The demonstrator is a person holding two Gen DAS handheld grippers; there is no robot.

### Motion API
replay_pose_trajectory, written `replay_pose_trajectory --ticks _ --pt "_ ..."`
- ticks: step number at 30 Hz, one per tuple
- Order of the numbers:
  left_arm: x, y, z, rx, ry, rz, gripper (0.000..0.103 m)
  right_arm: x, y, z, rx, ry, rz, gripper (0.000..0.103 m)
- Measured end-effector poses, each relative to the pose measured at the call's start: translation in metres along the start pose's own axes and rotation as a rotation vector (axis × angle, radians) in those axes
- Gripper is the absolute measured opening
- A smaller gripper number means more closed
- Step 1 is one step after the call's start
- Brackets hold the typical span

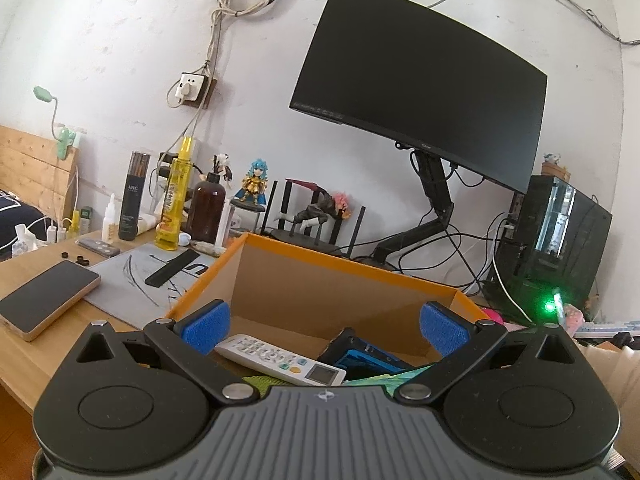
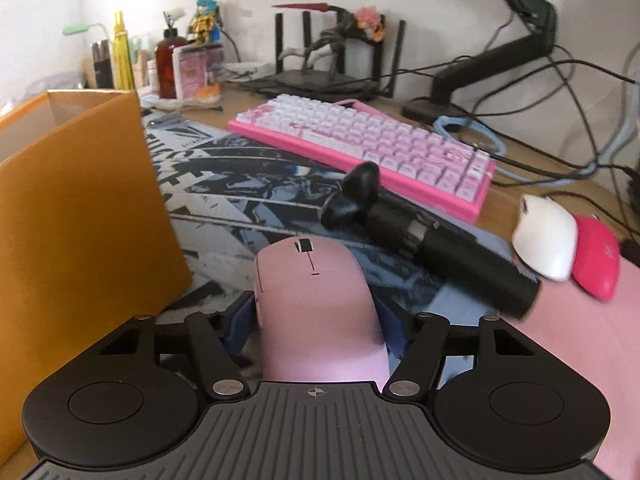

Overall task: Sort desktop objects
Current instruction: 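Lift and carry the pink mouse with the right gripper into the box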

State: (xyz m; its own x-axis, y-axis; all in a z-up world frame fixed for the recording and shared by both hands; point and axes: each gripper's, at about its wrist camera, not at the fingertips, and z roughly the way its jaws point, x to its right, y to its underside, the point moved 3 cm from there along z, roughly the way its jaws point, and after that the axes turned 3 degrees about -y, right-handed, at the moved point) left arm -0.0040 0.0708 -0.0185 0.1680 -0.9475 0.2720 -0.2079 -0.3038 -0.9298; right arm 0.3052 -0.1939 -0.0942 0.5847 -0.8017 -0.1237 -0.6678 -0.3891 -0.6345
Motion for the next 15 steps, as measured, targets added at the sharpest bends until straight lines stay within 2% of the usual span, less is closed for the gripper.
replay_pose_trajectory --ticks 12,15 --pt "-0.008 0.0 -0.007 0.008 0.01 -0.02 0.103 -0.021 0.046 -0.049 0.037 0.112 0.1 0.063" --pt "-0.008 0.0 -0.009 0.006 0.018 -0.02 0.103 -0.04 0.035 -0.06 0.05 0.074 0.065 0.062"
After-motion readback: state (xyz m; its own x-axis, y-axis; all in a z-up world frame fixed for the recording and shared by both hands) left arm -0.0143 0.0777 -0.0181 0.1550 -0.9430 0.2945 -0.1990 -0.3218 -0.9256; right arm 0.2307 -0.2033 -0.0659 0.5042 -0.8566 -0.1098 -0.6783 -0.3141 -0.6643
